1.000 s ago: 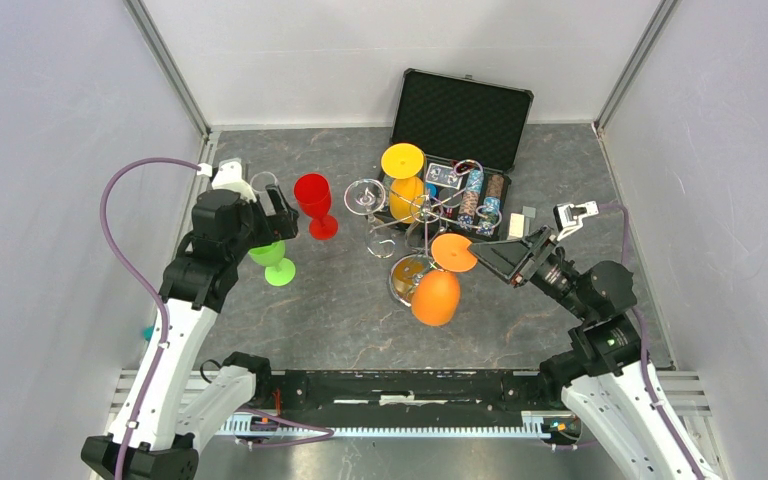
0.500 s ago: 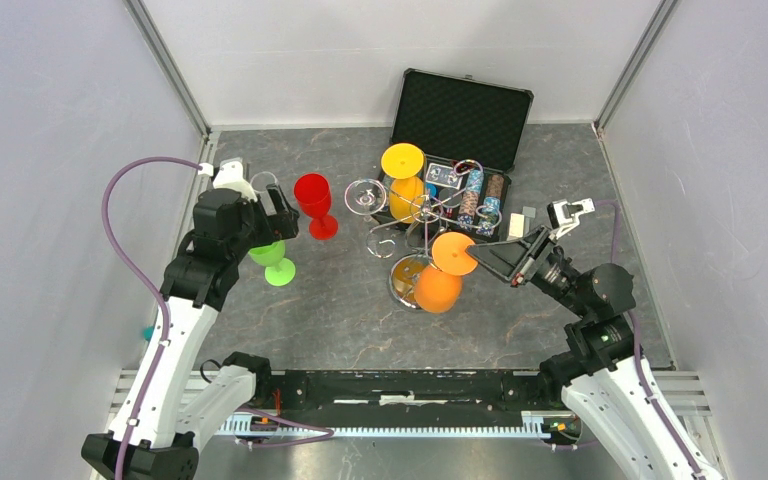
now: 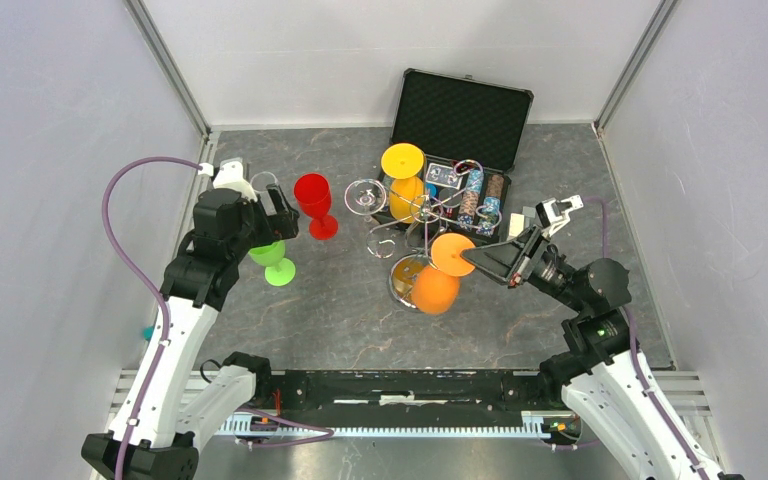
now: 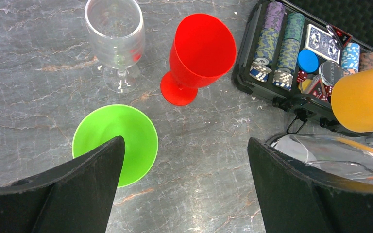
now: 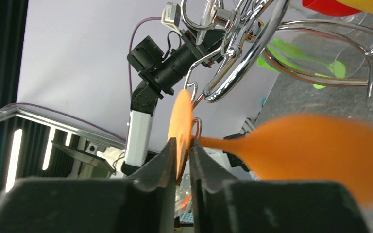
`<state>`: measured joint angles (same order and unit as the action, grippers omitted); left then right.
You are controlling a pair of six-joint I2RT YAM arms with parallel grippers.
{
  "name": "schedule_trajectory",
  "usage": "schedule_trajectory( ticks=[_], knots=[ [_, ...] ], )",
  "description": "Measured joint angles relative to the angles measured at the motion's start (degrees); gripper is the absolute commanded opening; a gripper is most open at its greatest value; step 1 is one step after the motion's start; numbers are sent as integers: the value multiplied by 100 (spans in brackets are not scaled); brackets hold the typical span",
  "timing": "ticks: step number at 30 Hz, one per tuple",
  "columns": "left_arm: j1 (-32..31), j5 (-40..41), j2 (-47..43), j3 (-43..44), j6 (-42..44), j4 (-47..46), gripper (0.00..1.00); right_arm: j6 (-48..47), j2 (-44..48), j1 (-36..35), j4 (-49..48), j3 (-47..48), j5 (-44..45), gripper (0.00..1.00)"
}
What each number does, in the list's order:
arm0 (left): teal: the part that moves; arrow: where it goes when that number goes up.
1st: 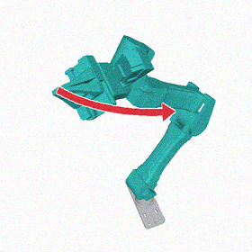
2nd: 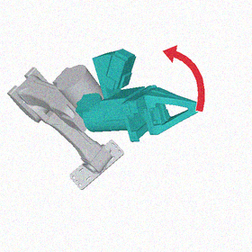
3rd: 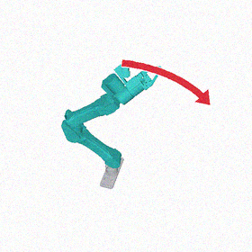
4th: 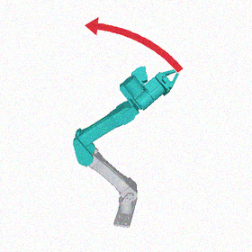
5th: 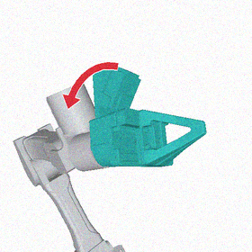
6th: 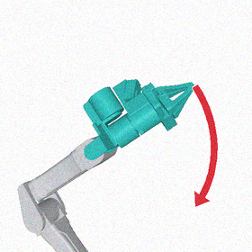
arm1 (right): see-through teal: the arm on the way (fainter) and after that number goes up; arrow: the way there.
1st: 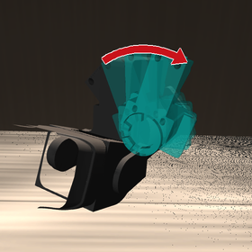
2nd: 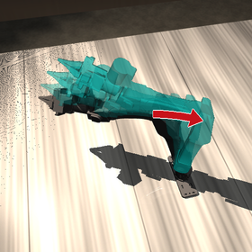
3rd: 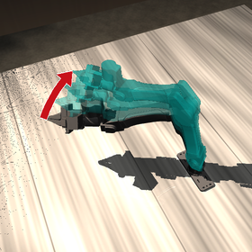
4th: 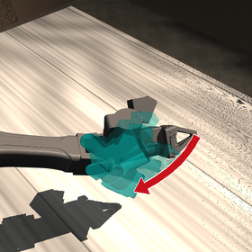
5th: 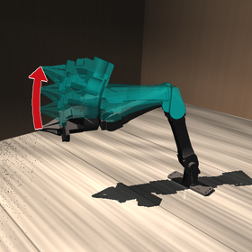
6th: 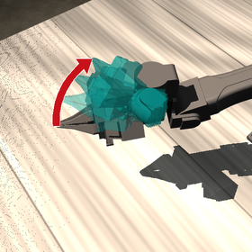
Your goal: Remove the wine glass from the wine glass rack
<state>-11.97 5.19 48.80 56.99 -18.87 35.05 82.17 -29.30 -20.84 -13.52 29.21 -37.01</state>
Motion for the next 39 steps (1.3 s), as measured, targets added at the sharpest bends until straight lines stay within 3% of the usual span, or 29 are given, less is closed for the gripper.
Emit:
schedule_trajectory(
  ticks=[2, 39],
  knots=[
    [0, 0, 9, 0, 0, 0, 100, 76, -13, 0, -33, 0, -52, 0],
    [0, -94, 111, 0, 2, 46, 100, 92, -354, -17, 706, 979, -479, 0]
  ],
)
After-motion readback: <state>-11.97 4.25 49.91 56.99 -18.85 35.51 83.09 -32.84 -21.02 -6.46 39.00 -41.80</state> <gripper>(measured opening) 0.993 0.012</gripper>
